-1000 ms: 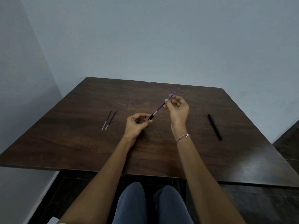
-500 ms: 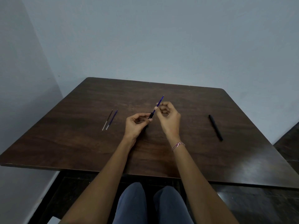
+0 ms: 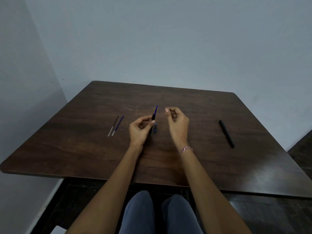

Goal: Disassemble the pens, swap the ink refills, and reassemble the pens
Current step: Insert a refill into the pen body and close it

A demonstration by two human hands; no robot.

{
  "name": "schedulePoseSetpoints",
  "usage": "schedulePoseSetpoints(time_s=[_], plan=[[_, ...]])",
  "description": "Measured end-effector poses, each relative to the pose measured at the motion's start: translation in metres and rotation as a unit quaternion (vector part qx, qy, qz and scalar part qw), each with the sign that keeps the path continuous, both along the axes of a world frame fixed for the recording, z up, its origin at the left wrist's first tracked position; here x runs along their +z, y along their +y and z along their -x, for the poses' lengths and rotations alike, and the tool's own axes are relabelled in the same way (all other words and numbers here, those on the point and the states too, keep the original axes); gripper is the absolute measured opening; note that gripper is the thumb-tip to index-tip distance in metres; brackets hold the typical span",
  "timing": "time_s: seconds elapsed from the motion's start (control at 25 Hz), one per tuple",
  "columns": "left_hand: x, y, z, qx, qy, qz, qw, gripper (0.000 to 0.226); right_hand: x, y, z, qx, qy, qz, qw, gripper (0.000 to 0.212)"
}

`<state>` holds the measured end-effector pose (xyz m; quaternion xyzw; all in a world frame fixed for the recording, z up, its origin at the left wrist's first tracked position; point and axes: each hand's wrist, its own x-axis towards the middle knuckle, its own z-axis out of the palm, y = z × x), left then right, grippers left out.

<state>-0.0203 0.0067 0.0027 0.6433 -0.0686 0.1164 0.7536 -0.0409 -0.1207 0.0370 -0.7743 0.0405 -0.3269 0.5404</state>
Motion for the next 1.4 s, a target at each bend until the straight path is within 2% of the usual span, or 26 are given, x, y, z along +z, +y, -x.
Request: schedulePoseSetpoints(time_s=[0.16, 0.28, 0.48, 0.56, 0.72, 0.8, 0.88, 0.96, 1.08, 1.16, 1.4], plan=[[-0.001, 0.000, -0.001, 0.018, -0.005, 0.012, 1.000, 0.027, -0.012, -0.004, -0.011, -0.017, 0.075, 0.061, 0.995, 0.007], [-0.002, 0.000, -0.002, 0.012, -0.002, 0.012, 1.000, 0.024, -0.015, 0.000, -0.018, 0.008, 0.128, 0.135, 0.982, 0.005], [-0.004, 0.000, -0.004, -0.017, 0.016, 0.023, 0.999, 0.022, -0.023, 0.012, -0.026, 0.037, 0.171, 0.306, 0.936, 0.018], [-0.005, 0.000, -0.004, -0.030, 0.013, 0.020, 0.999, 0.023, -0.027, 0.014, -0.028, 0.038, 0.192, 0.319, 0.927, 0.019], [-0.007, 0.000, -0.005, -0.049, 0.013, 0.002, 0.999, 0.022, -0.033, 0.009, -0.029, 0.041, 0.192, 0.303, 0.933, 0.016], [-0.006, 0.000, -0.006, -0.056, 0.020, -0.001, 0.998, 0.022, -0.034, 0.003, -0.027, 0.038, 0.186, 0.246, 0.951, 0.013], [-0.006, 0.000, -0.006, -0.063, 0.026, -0.006, 0.998, 0.022, -0.035, -0.006, -0.023, 0.057, 0.181, 0.105, 0.976, 0.015], [-0.005, -0.001, -0.005, -0.071, 0.033, -0.015, 0.997, 0.020, -0.036, -0.016, -0.018, 0.077, 0.159, -0.045, 0.983, 0.019], [-0.005, -0.002, -0.005, -0.084, 0.043, -0.032, 0.995, 0.017, -0.035, -0.027, -0.009, 0.100, 0.093, -0.238, 0.962, 0.030], [-0.004, -0.002, -0.004, -0.093, 0.048, -0.041, 0.994, 0.016, -0.033, -0.031, -0.005, 0.117, 0.055, -0.326, 0.936, 0.033], [-0.002, -0.002, 0.000, -0.140, 0.042, -0.078, 0.986, 0.018, -0.030, -0.039, -0.001, 0.133, 0.001, -0.420, 0.898, 0.030]])
